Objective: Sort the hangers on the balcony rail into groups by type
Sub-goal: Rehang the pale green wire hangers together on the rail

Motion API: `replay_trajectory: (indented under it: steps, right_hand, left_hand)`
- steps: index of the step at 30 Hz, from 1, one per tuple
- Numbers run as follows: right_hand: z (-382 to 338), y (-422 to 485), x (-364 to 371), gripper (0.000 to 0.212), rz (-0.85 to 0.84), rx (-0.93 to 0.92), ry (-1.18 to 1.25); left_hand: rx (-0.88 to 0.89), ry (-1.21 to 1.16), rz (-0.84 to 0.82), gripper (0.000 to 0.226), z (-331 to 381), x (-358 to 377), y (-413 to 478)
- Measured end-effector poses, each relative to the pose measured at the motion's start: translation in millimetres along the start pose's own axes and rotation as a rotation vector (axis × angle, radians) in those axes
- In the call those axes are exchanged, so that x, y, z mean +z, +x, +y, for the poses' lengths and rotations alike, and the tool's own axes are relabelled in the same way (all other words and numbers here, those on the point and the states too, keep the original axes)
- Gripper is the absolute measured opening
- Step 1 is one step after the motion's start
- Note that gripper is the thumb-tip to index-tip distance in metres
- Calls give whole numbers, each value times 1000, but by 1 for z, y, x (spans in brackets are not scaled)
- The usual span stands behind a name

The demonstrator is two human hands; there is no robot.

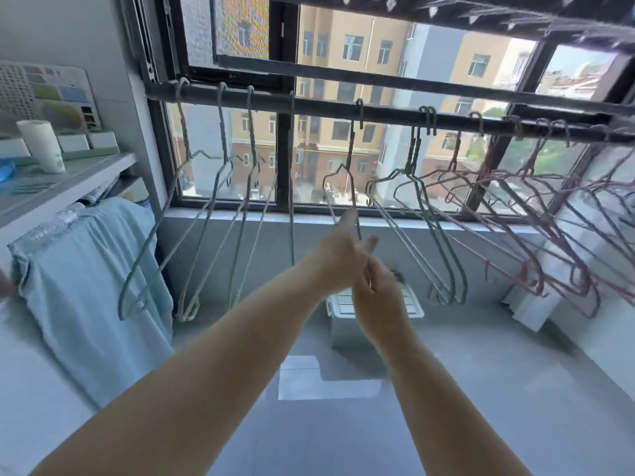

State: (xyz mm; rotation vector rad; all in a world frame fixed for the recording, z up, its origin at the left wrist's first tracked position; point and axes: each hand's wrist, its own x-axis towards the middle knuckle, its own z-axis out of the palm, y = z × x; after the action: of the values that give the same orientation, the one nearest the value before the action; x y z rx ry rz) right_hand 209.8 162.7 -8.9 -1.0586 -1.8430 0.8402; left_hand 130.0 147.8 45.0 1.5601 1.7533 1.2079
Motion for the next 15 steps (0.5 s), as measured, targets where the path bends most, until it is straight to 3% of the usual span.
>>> replay_trajectory:
  steps: [2, 5, 7, 12, 15]
  right_hand:
    - [-6, -1, -3, 24, 25, -36, 64]
    - [-20, 14, -12, 40, -14, -127, 46]
    - [-26, 35, -19, 30, 3, -158, 118]
    - [-28, 91, -32, 25, -26, -4, 98]
    - [-1, 88, -35, 35, -68, 121, 121]
  left_hand:
    - [-17, -21, -20, 51, 1, 5, 6]
    - [13, -158, 14, 35, 7, 4, 17]
    - [-11, -250, 26, 36, 15, 0, 27]
    - [-76, -352, 58, 47, 21, -11, 47]
    - [-163, -312, 91, 51, 8, 2, 49]
